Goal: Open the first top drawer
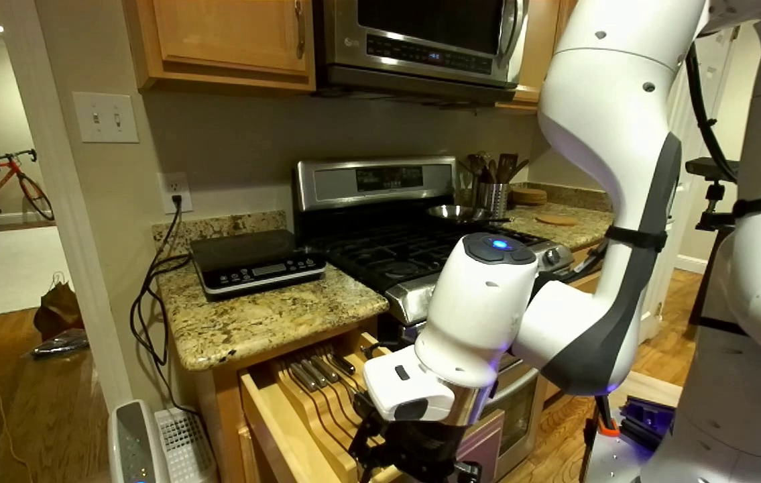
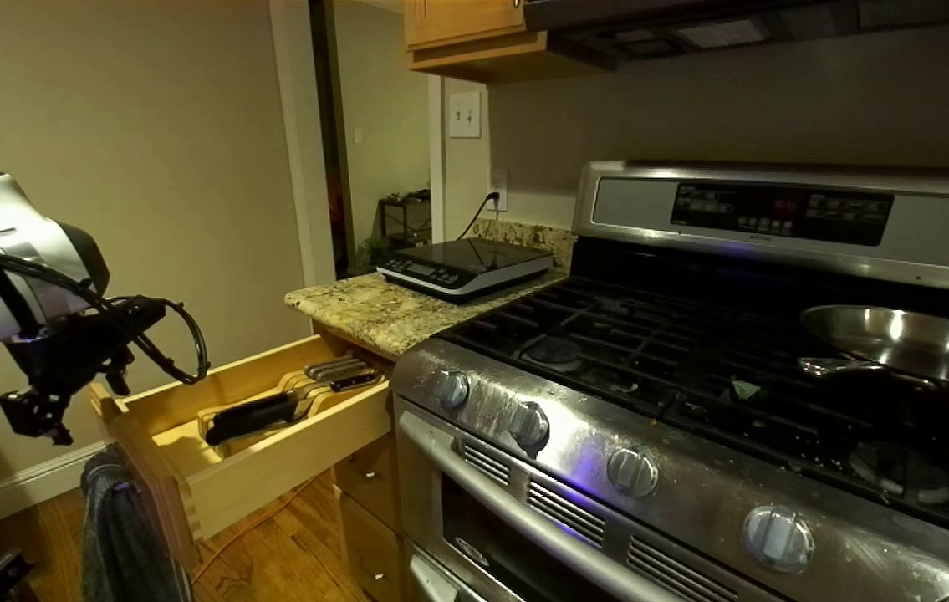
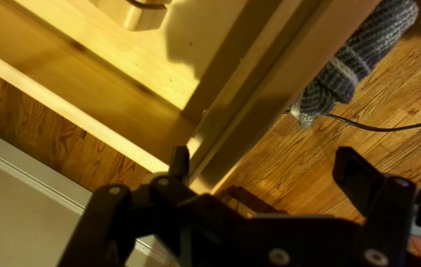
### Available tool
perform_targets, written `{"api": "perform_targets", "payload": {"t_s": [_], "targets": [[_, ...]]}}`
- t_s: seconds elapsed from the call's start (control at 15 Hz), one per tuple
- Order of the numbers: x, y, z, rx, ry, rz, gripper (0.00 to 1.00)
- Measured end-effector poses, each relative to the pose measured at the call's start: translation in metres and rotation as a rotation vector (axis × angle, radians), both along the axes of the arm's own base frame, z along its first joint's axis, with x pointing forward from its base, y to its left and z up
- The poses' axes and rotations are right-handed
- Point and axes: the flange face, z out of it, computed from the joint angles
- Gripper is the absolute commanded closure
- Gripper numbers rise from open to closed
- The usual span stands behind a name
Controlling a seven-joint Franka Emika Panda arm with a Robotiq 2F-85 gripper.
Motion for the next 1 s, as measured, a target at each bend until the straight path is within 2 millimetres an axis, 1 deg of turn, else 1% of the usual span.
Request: {"api": "perform_targets", "payload": {"t_s": [0.6, 1.0], "targets": [[0.006, 0.002, 0.015, 0.017, -0.046, 0.016, 0.00], [0.006, 0.002, 0.016, 0.017, -0.050, 0.016, 0.00]]}}
